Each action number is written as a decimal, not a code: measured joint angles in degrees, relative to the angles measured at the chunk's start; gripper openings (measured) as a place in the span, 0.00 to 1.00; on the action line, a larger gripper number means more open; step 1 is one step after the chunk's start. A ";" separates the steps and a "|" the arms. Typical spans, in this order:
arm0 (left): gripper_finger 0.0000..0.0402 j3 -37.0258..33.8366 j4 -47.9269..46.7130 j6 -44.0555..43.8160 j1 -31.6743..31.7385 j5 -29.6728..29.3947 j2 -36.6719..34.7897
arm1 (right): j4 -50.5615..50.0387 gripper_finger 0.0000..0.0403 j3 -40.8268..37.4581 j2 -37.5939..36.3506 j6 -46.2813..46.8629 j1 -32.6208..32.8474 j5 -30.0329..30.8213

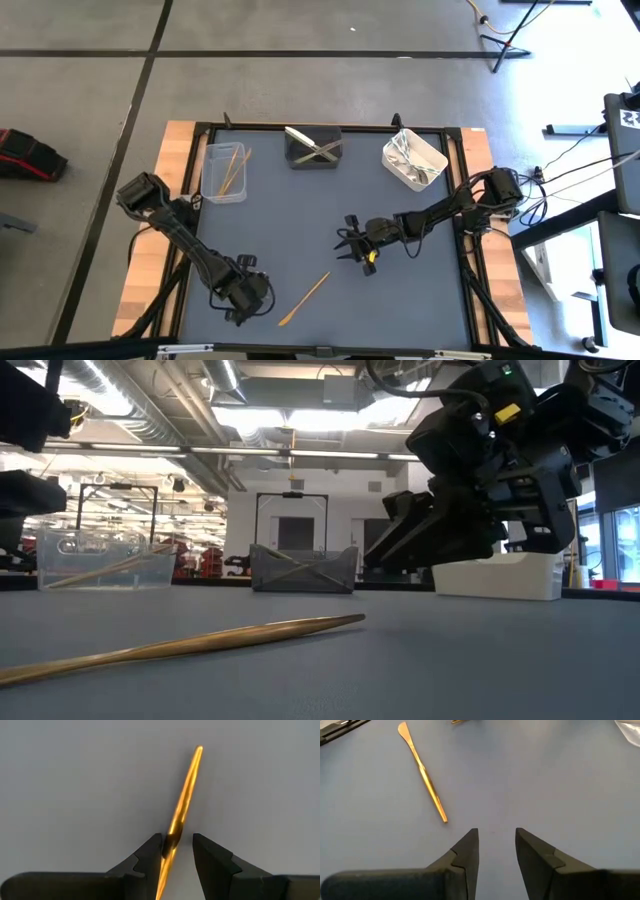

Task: Sort silverware by color (type)
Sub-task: Put the left gold knife into the transparent bin

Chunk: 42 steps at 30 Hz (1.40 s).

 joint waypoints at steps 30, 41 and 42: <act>0.06 4.47 -3.01 5.40 6.71 -3.70 -2.96 | -0.16 0.29 0.00 0.00 0.07 0.00 0.02; 0.08 4.70 -10.55 8.94 9.81 -22.29 -19.68 | -0.16 0.29 0.00 0.00 0.19 0.00 0.01; 0.08 4.70 -11.86 9.57 10.27 -25.50 -21.53 | -0.16 0.29 0.00 0.00 0.20 0.00 0.01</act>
